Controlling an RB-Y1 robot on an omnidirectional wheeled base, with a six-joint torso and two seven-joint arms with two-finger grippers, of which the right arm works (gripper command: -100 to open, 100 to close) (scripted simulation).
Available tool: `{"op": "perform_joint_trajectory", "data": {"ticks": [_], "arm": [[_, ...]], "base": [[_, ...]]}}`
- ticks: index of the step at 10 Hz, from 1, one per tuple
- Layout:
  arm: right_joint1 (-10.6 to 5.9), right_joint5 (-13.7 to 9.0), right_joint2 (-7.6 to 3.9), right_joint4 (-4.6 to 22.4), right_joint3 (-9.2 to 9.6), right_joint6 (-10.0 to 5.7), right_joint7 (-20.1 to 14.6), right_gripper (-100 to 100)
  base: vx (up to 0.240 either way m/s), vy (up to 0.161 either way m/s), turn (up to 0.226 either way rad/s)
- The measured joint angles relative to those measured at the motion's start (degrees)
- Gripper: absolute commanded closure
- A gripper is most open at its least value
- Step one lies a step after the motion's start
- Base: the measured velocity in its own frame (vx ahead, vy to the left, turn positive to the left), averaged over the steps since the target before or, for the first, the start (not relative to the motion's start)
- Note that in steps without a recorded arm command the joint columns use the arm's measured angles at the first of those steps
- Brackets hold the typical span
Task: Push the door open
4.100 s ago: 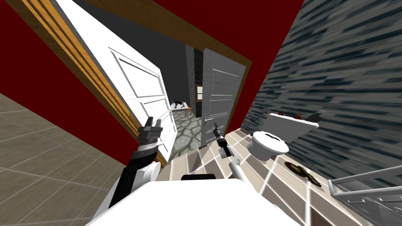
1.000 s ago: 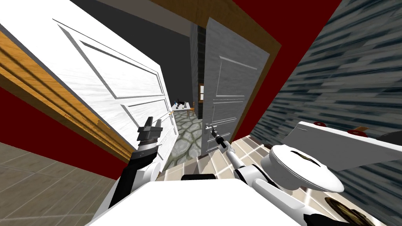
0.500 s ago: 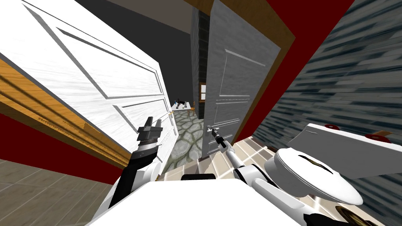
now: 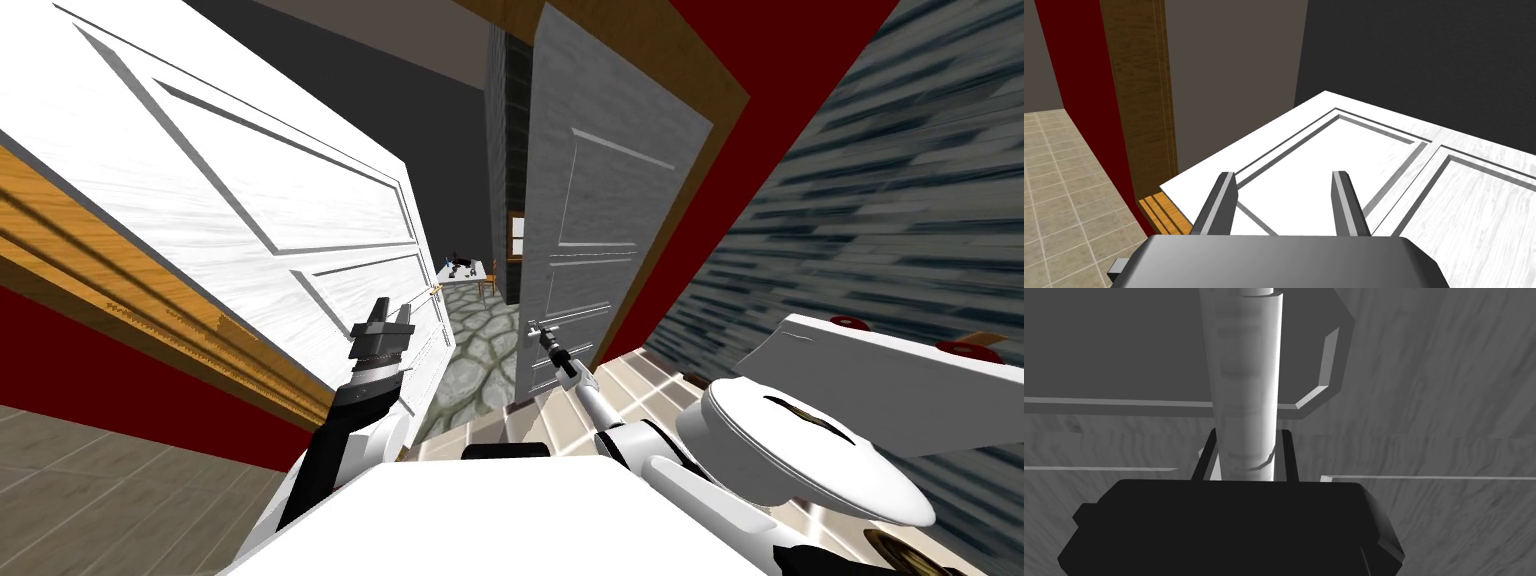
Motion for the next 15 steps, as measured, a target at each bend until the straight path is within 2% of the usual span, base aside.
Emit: {"op": "perform_joint_trajectory", "data": {"ticks": [1, 3, 4, 6, 8, 9, 10, 13, 15], "arm": [[-0.27, -0.20, 0.13, 1.24, -0.33, -0.19, 0.40, 100], [-0.11, -0.66, 0.45, 1.85, -1.20, -0.30, 1.34, 100], [0.84, -0.72, 0.30, -0.47, -1.20, 0.86, 1.30, 100], [-0.04, -1.43, 0.28, 0.88, -2.48, 0.67, 2.23, 100], [0.61, -2.17, 0.19, 0.60, -3.76, 0.80, 3.29, 100], [-0.57, -2.73, 0.47, 2.79, -4.98, 0.27, 4.40, 100], [-1.20, -3.02, 0.12, 3.85, -5.49, -0.23, 4.81, 100], [1.37, -3.44, -0.19, -1.05, -5.89, 2.79, 4.70, 100], [0.18, -4.06, -0.12, 1.85, -7.30, 1.66, 5.98, 100]], "base": [[0.158, 0.064, -0.030], [0.171, 0.092, -0.026], [0.146, 0.100, -0.048], [0.186, 0.129, -0.053], [0.195, 0.117, -0.065], [0.128, 0.101, -0.019], [0.058, 0.050, 0.000], [0.110, 0.099, -0.050], [0.121, 0.105, -0.046]]}}
